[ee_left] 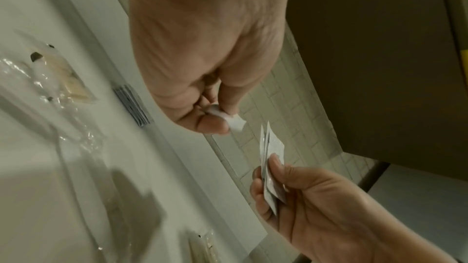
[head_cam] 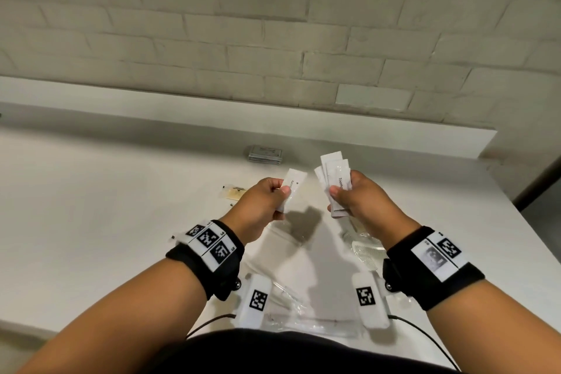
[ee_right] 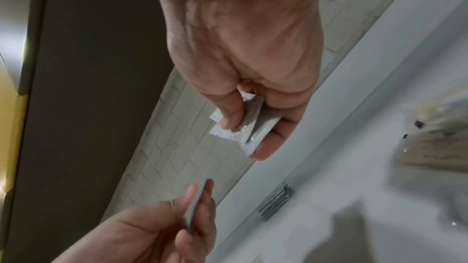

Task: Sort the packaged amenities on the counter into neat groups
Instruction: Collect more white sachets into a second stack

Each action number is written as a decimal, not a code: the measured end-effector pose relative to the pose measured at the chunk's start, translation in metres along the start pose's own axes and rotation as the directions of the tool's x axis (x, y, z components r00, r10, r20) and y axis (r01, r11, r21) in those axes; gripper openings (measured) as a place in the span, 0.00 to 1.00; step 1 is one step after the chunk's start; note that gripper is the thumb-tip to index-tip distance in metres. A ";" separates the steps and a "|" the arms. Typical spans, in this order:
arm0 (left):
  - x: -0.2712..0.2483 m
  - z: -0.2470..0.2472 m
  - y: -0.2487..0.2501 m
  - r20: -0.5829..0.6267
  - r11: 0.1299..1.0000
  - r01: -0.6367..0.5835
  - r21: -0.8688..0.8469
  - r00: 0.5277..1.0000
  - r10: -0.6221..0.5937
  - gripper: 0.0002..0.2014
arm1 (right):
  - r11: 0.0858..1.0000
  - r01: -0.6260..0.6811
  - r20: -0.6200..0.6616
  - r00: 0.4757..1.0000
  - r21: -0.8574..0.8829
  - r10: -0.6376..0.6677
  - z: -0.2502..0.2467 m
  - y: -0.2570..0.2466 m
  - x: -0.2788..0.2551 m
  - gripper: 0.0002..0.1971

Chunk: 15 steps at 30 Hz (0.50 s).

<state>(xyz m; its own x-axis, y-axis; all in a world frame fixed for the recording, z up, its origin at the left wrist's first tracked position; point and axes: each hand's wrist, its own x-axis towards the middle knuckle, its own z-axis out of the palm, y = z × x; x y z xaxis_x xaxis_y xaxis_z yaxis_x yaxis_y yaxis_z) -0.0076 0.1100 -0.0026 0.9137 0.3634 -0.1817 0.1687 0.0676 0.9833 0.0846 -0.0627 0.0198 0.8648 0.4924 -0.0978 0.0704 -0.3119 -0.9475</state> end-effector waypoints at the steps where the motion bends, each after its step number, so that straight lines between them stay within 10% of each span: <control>1: 0.000 0.001 -0.001 0.002 1.000 0.009 -0.026 1.000 -0.009 0.02 | 1.000 0.007 0.008 1.000 0.027 -0.007 0.000 -0.002 -0.001 0.09; 6: 0.000 0.002 -0.002 0.036 0.997 -0.020 -0.070 0.999 0.022 0.11 | 0.999 0.053 0.001 0.999 0.001 -0.053 -0.005 -0.007 -0.001 0.07; 12: 0.004 -0.005 0.004 0.123 0.946 -0.121 0.301 0.988 0.088 0.10 | 0.917 0.234 0.235 0.958 -0.323 -0.162 -0.006 -0.035 0.001 0.08; 15: 0.005 0.002 0.016 0.121 0.986 -0.143 0.082 0.984 0.133 0.11 | 0.897 0.210 0.305 0.948 -0.388 -0.090 0.005 -0.042 -0.002 0.08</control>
<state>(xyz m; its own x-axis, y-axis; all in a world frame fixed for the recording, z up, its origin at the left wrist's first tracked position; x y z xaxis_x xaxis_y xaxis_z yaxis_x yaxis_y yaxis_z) 0.0004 0.1110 0.0124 0.9660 0.2541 -0.0484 0.0659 -0.0611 0.9959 0.0776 -0.0463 0.0583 0.6619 0.7429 -0.1003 0.4378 -0.4917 -0.7527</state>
